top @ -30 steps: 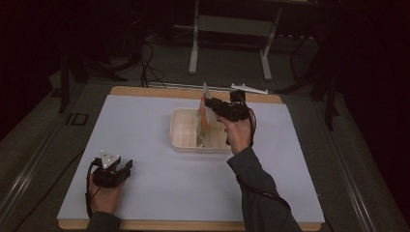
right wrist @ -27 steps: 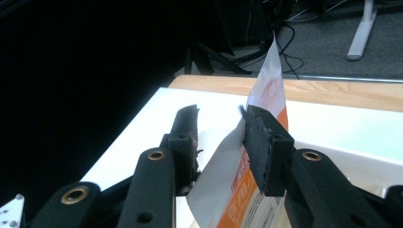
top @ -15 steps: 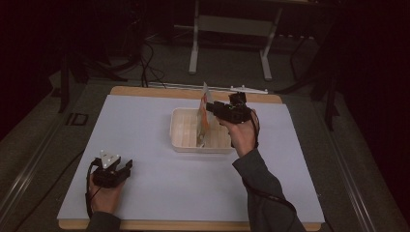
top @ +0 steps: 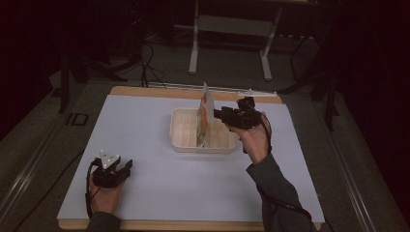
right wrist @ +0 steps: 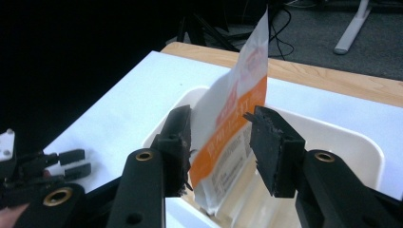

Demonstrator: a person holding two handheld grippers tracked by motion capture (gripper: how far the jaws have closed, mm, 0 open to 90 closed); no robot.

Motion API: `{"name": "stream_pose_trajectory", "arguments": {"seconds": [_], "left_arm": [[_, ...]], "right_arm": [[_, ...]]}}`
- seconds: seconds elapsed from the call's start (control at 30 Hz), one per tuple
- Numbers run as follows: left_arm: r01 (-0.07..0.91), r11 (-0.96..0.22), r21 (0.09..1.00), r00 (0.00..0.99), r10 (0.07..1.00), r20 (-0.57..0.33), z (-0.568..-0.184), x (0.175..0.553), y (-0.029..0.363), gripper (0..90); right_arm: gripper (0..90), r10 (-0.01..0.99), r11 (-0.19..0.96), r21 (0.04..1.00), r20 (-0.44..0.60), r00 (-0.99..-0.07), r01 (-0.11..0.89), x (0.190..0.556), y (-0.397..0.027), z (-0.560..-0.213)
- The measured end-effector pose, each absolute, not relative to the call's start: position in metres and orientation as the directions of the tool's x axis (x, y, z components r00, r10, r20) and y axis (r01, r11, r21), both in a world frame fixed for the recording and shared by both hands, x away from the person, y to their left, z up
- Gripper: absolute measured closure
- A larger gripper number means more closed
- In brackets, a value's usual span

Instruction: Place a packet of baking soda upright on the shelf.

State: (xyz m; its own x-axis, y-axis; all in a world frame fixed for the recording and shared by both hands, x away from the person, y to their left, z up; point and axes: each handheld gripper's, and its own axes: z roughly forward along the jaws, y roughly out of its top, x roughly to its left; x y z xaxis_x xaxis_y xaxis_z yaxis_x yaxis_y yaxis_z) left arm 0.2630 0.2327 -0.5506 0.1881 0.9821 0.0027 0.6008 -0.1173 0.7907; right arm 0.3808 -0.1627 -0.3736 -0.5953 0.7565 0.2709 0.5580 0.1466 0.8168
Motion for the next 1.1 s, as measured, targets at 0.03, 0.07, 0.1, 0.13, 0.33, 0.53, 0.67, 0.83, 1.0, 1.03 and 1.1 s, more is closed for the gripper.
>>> {"name": "stream_pose_trajectory", "arguments": {"seconds": [0.03,0.07,0.1,0.13,0.33,0.53,0.67,0.83,1.0,1.03,1.1], "left_arm": [[0.601,-0.119,0.790,0.189,0.982,0.004,-0.551,0.263,0.233,52.2],[0.601,-0.119,0.791,0.189,0.982,0.005,-0.551,0.263,0.232,52.2],[0.600,-0.119,0.791,0.189,0.982,0.004,-0.551,0.263,0.232,52.2],[0.599,-0.118,0.792,0.189,0.982,0.003,-0.551,0.263,0.232,52.2],[0.600,-0.119,0.791,0.187,0.982,0.005,-0.551,0.263,0.232,52.2],[0.596,-0.116,0.795,0.186,0.982,0.004,-0.550,0.263,0.232,52.2],[0.596,-0.116,0.795,0.185,0.983,0.004,-0.551,0.263,0.232,52.0],[0.596,-0.117,0.794,0.185,0.983,0.006,-0.551,0.263,0.232,51.6],[0.600,-0.119,0.792,0.183,0.983,0.009,-0.551,0.263,0.232,51.5],[0.601,-0.120,0.790,0.183,0.983,0.010,-0.551,0.263,0.232,51.4],[0.601,-0.117,0.790,0.179,0.984,0.010,-0.551,0.263,0.232,50.8]], "right_arm": [[58.3,0.757,0.152,0.815,0.268,-0.596,0.559,0.379,-0.164,-0.374],[58.3,0.758,0.154,0.814,0.266,-0.596,0.560,0.378,-0.166,-0.374],[58.3,0.759,0.158,0.815,0.261,-0.597,0.557,0.377,-0.168,-0.374],[58.3,0.759,0.164,0.813,0.258,-0.598,0.559,0.375,-0.169,-0.374],[58.3,0.764,0.194,0.808,0.232,-0.603,0.557,0.367,-0.179,-0.377],[58.0,0.771,0.215,0.813,0.200,-0.605,0.542,0.355,-0.189,-0.384],[57.8,0.775,0.212,0.809,0.202,-0.599,0.548,0.349,-0.196,-0.395],[57.5,0.786,0.225,0.791,0.197,-0.586,0.568,0.342,-0.207,-0.415],[57.3,0.810,0.242,0.759,0.185,-0.557,0.604,0.337,-0.217,-0.441],[57.4,0.815,0.246,0.751,0.182,-0.551,0.613,0.337,-0.219,-0.447],[56.6,0.824,0.257,0.741,0.167,-0.541,0.621,0.335,-0.224,-0.458]]}}
